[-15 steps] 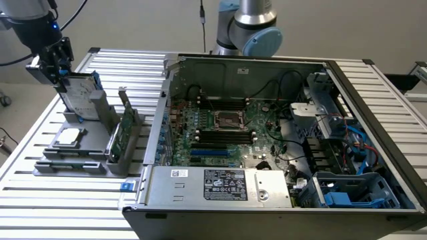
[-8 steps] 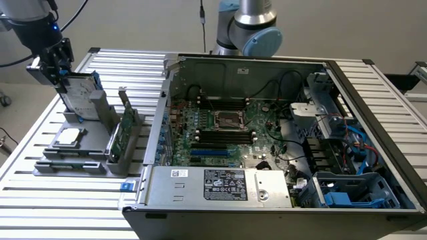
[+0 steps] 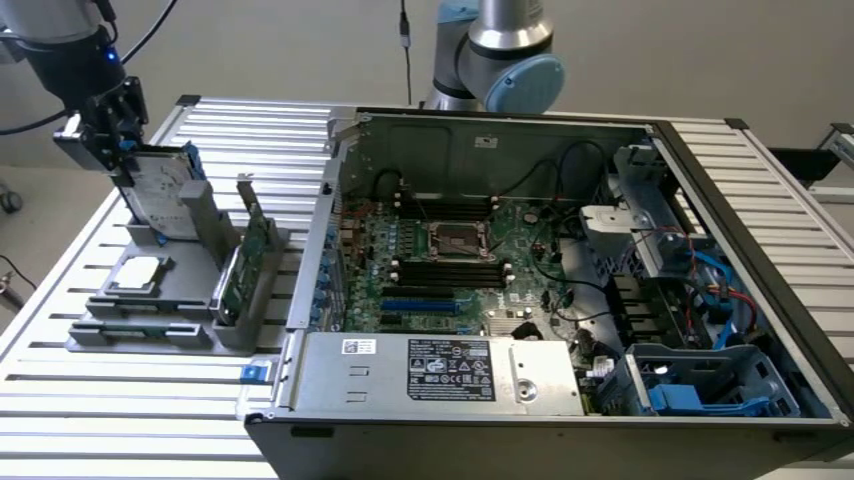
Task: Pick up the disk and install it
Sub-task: 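Pick up the disk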
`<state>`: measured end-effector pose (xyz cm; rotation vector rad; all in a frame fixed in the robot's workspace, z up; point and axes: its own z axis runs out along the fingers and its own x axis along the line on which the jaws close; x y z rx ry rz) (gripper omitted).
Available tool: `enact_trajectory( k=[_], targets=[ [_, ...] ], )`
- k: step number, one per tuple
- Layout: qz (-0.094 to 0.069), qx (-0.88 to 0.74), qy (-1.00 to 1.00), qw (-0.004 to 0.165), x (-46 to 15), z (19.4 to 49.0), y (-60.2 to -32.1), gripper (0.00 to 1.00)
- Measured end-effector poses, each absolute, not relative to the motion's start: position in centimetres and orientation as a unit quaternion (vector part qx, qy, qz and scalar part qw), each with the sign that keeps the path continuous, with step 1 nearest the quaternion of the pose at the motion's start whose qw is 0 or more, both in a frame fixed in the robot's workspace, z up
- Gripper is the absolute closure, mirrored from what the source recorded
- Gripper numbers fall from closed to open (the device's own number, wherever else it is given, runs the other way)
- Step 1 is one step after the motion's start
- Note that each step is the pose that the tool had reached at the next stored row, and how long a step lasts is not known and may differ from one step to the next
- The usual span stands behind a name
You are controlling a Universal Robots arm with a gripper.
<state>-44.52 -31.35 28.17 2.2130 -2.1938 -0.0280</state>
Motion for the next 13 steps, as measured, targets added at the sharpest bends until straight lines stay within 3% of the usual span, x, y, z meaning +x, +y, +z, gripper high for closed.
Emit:
enact_trajectory(
  k=[3, 4, 10, 12, 13],
  targets=[
    [-0.009, 0.710, -0.704, 0.013, -44.53, 28.16, -31.33, 0.48],
    [-0.009, 0.710, -0.704, 0.013, -44.53, 28.16, -31.33, 0.55],
    [-0.009, 0.710, -0.704, 0.013, -44.53, 28.15, -31.33, 0.55],
    [-0.009, 0.710, -0.704, 0.013, -44.53, 28.15, -31.33, 0.64],
    [-0.009, 0.710, -0.704, 0.013, -44.53, 28.15, -31.33, 0.64]
  ],
)
